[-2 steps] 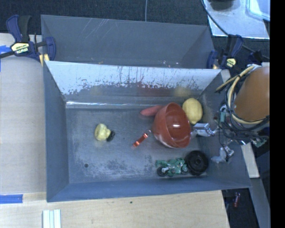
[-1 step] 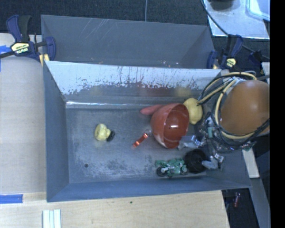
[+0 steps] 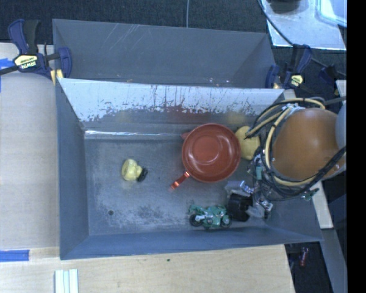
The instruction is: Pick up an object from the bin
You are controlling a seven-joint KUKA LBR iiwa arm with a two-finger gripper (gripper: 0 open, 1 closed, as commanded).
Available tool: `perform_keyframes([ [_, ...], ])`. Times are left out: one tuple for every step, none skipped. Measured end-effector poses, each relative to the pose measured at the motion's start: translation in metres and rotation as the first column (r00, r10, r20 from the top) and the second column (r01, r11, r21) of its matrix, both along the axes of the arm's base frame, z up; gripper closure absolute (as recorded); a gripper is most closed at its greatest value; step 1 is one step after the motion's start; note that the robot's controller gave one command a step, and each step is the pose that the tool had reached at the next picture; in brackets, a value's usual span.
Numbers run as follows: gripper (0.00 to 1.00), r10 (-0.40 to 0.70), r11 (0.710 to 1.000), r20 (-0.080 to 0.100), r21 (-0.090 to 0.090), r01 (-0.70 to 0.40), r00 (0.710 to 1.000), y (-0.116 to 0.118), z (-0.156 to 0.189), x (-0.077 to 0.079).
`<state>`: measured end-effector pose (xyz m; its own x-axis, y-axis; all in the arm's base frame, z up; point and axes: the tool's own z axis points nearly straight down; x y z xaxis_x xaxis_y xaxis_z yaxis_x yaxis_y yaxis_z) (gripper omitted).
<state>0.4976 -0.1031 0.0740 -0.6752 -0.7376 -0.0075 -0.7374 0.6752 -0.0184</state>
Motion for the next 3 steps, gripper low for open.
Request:
perform_keyframes([
  [1.0, 0.0, 1.0, 0.0, 0.0, 0.0, 1.0, 0.0, 0.0, 0.0],
  [1.0, -0.002, 1.0, -0.006, 0.003, 0.002, 1.0, 0.001, 0.041, -0.002],
  [1.0, -0.003, 1.0, -0.002, 0.002, 0.003, 1.0, 0.001, 0.082, -0.001],
])
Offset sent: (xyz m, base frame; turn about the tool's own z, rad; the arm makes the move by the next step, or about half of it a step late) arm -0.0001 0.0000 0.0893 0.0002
